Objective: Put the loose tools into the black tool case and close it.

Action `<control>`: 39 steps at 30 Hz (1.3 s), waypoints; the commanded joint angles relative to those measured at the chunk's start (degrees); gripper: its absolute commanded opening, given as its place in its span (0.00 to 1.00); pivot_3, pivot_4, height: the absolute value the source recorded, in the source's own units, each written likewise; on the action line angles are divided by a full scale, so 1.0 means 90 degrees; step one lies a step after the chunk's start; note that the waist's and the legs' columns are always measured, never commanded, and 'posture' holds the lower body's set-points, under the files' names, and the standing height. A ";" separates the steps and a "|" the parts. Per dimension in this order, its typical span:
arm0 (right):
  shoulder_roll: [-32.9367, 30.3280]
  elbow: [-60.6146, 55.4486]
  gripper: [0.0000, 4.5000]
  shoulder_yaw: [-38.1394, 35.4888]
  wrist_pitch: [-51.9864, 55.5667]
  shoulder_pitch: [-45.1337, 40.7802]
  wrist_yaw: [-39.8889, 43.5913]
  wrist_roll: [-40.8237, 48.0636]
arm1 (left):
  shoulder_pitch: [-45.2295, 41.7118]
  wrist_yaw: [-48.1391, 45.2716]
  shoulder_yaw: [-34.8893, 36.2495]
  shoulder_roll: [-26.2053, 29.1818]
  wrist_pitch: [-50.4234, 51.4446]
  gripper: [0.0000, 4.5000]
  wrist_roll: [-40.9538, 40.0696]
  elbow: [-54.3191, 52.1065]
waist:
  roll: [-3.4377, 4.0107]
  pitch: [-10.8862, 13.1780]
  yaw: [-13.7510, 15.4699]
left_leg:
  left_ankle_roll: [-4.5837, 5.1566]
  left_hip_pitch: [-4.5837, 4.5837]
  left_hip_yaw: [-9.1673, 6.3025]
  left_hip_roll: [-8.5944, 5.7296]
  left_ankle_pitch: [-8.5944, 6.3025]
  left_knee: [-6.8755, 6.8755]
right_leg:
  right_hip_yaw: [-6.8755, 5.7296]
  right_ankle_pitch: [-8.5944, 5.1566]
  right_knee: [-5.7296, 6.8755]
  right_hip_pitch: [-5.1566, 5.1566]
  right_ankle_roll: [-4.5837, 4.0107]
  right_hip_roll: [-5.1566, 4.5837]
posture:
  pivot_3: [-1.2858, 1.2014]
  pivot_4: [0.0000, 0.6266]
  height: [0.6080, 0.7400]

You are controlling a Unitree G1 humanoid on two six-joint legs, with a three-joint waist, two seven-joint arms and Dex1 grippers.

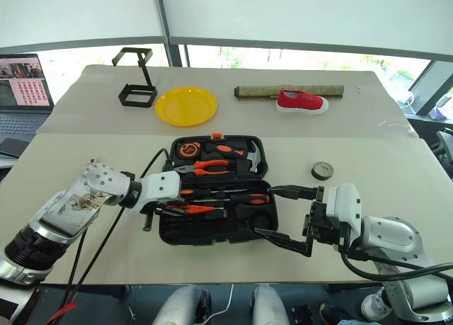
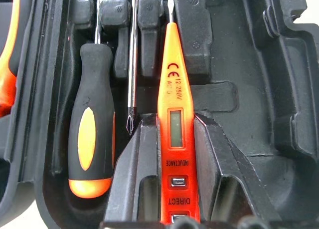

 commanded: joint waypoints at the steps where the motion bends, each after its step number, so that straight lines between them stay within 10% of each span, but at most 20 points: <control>1: 0.0024 -0.0143 1.00 -0.0058 -0.0131 -0.0046 0.0007 0.0019 | 0.0047 0.0028 -0.0478 -0.0054 0.0432 0.10 0.0281 0.0035 | -0.0002 -0.0001 0.0013 | 0.0000 0.0000 -0.0001 0.0000 0.0000 0.0002 | -0.0001 0.0000 0.0000 0.0002 0.0001 0.0000 | 0.52 0.24 1.00; 20: 0.0160 -0.0090 1.00 0.0140 -0.0174 -0.0053 0.0008 -0.0069 | -0.0249 -0.0170 -0.0809 -0.0175 0.0873 0.10 0.0316 0.0065 | 0.0002 -0.0009 -0.0034 | 0.0001 0.0023 -0.0002 0.0001 0.0000 -0.0004 | 0.0008 -0.0010 0.0014 0.0008 -0.0015 0.0019 | 0.52 0.24 1.00; 30: 0.0147 0.0080 1.00 0.0071 -0.0280 0.0041 0.0176 -0.0103 | -0.0007 -0.0320 0.0381 -0.0302 -0.0013 0.95 -0.0489 0.0235 | 0.0001 -0.0009 -0.0018 | 0.0002 0.0004 -0.0003 0.0002 0.0000 0.0002 | 0.0008 -0.0008 0.0016 -0.0006 -0.0010 0.0008 | 0.52 0.24 1.00; 39: 0.0063 0.0147 1.00 0.0034 -0.0227 0.0091 0.0289 -0.0068 | 0.0183 -0.0452 0.1340 -0.0642 -0.1507 0.83 -0.1145 0.0879 | -0.0002 -0.0007 -0.0013 | 0.0001 -0.0004 -0.0006 0.0002 0.0000 0.0009 | 0.0003 -0.0006 0.0013 -0.0007 -0.0007 0.0002 | 0.52 0.24 1.00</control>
